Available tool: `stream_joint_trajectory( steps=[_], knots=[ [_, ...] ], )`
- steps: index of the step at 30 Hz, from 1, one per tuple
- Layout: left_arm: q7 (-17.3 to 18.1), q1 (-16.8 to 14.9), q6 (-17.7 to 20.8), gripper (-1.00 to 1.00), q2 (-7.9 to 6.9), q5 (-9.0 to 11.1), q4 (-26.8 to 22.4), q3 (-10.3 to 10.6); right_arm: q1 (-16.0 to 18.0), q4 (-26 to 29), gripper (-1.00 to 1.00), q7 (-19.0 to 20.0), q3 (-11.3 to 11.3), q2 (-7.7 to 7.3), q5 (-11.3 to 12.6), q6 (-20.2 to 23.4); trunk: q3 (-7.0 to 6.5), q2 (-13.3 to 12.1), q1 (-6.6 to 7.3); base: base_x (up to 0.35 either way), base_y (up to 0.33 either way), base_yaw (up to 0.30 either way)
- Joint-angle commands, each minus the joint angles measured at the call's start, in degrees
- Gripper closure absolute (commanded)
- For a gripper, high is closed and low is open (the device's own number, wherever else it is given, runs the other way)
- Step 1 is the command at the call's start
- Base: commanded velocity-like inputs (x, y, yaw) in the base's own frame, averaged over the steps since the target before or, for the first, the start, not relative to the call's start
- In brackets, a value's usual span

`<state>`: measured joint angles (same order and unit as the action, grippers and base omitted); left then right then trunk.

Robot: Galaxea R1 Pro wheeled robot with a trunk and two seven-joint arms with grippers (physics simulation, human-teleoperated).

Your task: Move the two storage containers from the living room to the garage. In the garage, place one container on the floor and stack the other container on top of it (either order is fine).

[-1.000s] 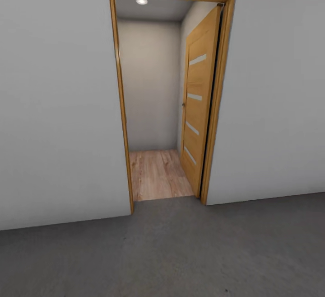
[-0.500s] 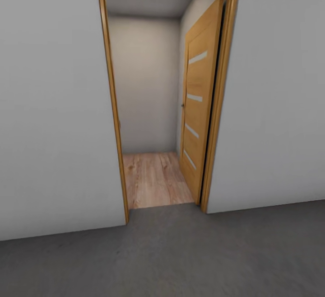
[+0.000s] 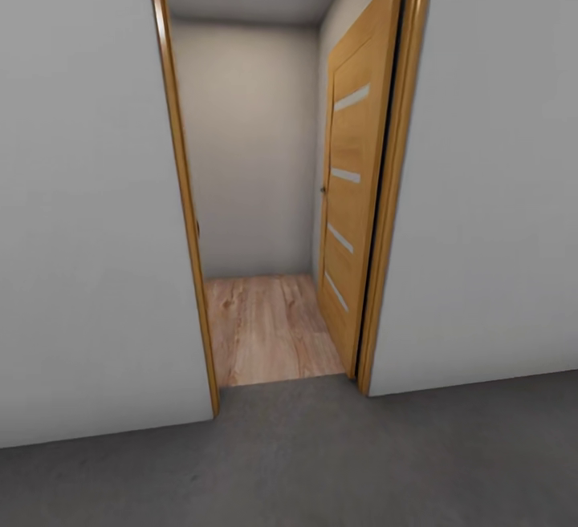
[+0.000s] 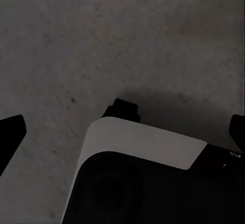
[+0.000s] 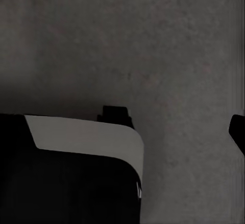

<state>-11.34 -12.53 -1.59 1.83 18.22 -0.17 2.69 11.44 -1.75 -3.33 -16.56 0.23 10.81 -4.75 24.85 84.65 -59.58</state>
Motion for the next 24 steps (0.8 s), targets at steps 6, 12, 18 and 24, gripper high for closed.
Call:
stream_joint_trajectory(
  steps=[6, 12, 18, 24],
  knots=[
    [-0.17, -0.03, -0.32, -1.00, 0.02, 0.46, 0.03, 0.29, 0.08, -0.19, -1.00, -0.13, -0.49, -0.11, 0.53, -0.41, 0.06, 0.03, -0.03, 0.321, -0.081, 0.000],
    [-0.17, -0.04, -0.49, -1.00, 0.02, 0.49, 0.04, 0.29, 0.08, -0.19, -1.00, -0.10, -0.49, -0.01, 0.55, -0.36, 0.06, 0.03, -0.03, 0.321, -0.081, 0.000],
    [-0.17, -0.03, -0.51, -1.00, 0.09, 0.50, 0.07, 0.30, 0.08, -0.19, -1.00, -0.02, -0.49, -0.16, 0.61, -0.41, 0.06, 0.03, -0.03, 0.321, -0.081, 0.032],
    [-0.17, -0.03, -0.51, -1.00, 0.10, 0.50, 0.08, 0.30, 0.08, -0.19, -1.00, -0.11, -0.49, -0.26, 0.60, -0.32, 0.06, 0.03, -0.03, 0.321, -0.081, 0.200]
  ],
)
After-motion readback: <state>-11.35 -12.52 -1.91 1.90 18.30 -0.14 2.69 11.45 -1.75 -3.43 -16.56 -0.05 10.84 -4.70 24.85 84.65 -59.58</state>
